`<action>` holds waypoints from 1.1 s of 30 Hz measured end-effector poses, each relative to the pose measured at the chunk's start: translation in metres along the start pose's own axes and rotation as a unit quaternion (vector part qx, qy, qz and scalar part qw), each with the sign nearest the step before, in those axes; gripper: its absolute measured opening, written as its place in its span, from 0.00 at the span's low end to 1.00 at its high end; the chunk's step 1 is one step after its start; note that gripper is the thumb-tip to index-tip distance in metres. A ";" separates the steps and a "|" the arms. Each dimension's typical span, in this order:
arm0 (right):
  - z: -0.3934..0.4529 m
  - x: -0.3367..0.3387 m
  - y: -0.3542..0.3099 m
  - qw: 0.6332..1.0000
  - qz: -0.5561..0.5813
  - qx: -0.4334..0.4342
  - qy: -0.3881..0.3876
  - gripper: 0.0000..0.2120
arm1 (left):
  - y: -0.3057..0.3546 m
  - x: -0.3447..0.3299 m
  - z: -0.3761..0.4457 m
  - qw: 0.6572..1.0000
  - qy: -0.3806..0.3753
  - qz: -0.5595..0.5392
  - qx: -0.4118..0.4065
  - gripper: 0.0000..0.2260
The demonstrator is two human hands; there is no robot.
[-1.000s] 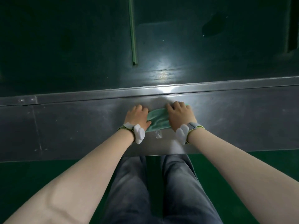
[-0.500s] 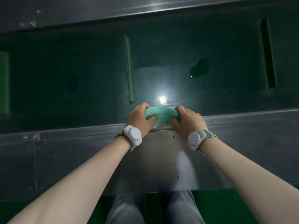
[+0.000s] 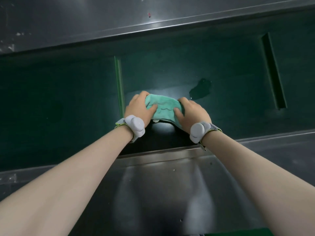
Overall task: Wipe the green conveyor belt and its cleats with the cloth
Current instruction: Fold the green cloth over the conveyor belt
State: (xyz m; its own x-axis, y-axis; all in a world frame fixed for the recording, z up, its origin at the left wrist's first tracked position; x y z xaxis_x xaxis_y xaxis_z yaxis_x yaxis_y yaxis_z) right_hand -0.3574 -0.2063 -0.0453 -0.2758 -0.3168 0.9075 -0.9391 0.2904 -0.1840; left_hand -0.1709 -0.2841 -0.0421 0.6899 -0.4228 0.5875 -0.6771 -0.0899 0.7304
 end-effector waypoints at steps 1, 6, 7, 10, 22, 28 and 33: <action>0.005 -0.002 0.002 1.000 0.015 -0.011 0.007 0.11 | 0.001 0.000 0.008 1.000 0.012 0.002 -0.008 0.15; 0.023 -0.021 0.014 0.990 0.094 -0.102 0.029 0.09 | 0.012 0.004 0.042 0.979 0.111 -0.158 -0.070 0.30; 0.025 -0.025 0.016 0.989 0.090 -0.111 0.025 0.10 | 0.012 0.001 0.044 0.973 0.113 -0.186 -0.079 0.30; 0.029 -0.034 0.016 0.993 0.045 -0.107 0.032 0.15 | -0.002 -0.022 0.046 0.986 0.107 -0.088 -0.090 0.26; 0.068 -0.044 -0.028 0.983 -0.114 -0.043 0.140 0.34 | -0.057 -0.064 0.047 0.963 0.105 0.207 -0.138 0.23; 0.090 -0.074 -0.040 0.972 -0.166 0.044 0.159 0.30 | -0.061 -0.063 0.050 0.952 0.125 0.226 -0.166 0.15; 0.096 -0.093 -0.036 0.964 -0.165 0.074 0.195 0.29 | -0.073 -0.069 0.051 0.942 0.129 0.239 -0.195 0.17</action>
State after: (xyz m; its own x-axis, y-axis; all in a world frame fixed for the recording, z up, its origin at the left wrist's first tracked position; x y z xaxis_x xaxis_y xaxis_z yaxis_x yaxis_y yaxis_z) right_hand -0.3180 -0.2742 -0.1596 0.1140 0.0020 0.9935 -0.9895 0.0900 0.1133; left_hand -0.1816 -0.2950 -0.1540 0.4038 -0.0924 0.9102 -0.8151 0.4154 0.4038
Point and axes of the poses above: each hand's wrist, its own z-axis towards the middle knuckle, its own x-axis out of the back of the hand, y = z × x, the point moved 7 cm from there along z, towards the middle knuckle, and after that the axes turned 14 degrees about -z, right-handed, at the moved point
